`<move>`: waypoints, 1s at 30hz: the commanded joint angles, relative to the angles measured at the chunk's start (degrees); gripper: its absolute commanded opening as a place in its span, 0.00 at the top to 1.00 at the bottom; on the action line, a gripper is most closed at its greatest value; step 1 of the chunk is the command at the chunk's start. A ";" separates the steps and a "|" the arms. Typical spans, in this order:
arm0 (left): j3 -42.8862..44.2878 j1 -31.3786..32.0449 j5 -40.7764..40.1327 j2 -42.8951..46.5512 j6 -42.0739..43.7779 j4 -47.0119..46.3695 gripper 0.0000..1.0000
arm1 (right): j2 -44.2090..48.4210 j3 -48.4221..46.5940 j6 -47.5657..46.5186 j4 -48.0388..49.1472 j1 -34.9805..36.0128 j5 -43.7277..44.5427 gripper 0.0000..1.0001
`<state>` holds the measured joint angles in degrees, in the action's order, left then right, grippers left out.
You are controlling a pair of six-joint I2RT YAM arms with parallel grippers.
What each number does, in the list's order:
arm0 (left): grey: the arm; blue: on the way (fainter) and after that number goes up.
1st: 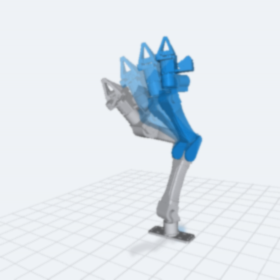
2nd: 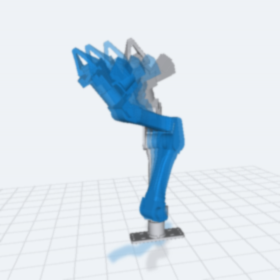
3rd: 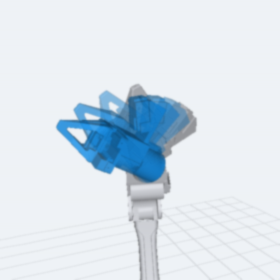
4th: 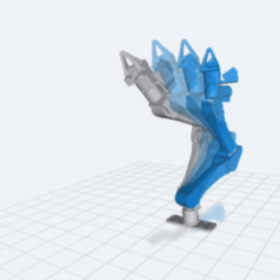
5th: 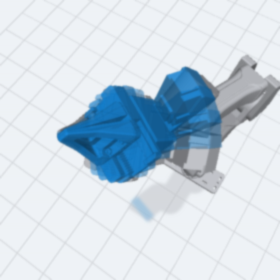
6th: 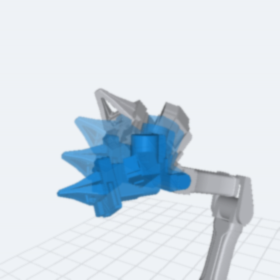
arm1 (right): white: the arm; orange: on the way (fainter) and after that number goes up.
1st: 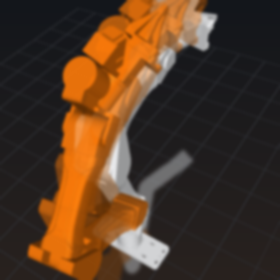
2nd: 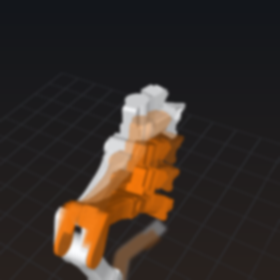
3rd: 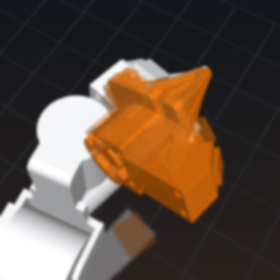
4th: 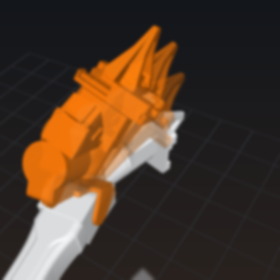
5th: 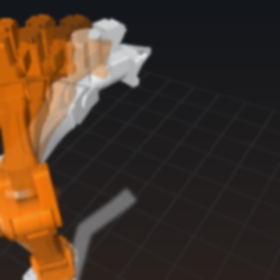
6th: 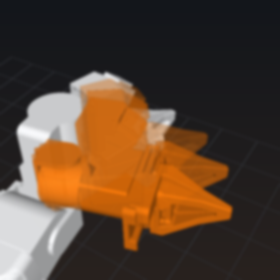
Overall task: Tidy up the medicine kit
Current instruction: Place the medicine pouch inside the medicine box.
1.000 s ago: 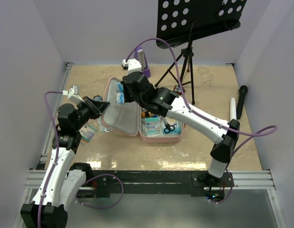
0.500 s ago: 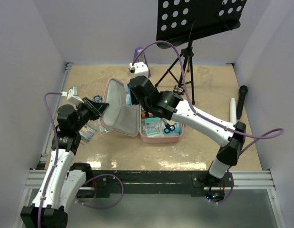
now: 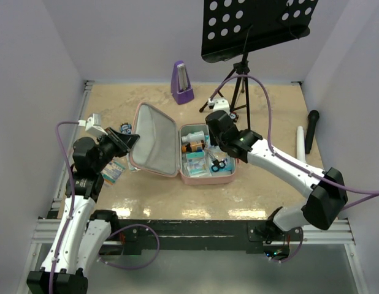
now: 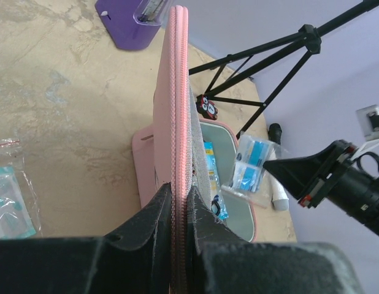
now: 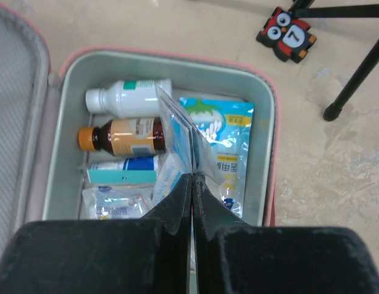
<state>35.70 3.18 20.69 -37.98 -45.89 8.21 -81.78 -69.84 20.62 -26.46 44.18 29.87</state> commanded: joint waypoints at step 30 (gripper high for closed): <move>-0.63 0.16 3.92 -1.48 1.77 -4.87 1.00 | -14.29 1.64 -3.49 2.38 -2.70 7.57 0.58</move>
<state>35.22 3.18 23.42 -39.42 -45.34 5.23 -98.13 -66.19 15.53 -23.33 41.80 34.06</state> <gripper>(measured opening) 0.149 0.213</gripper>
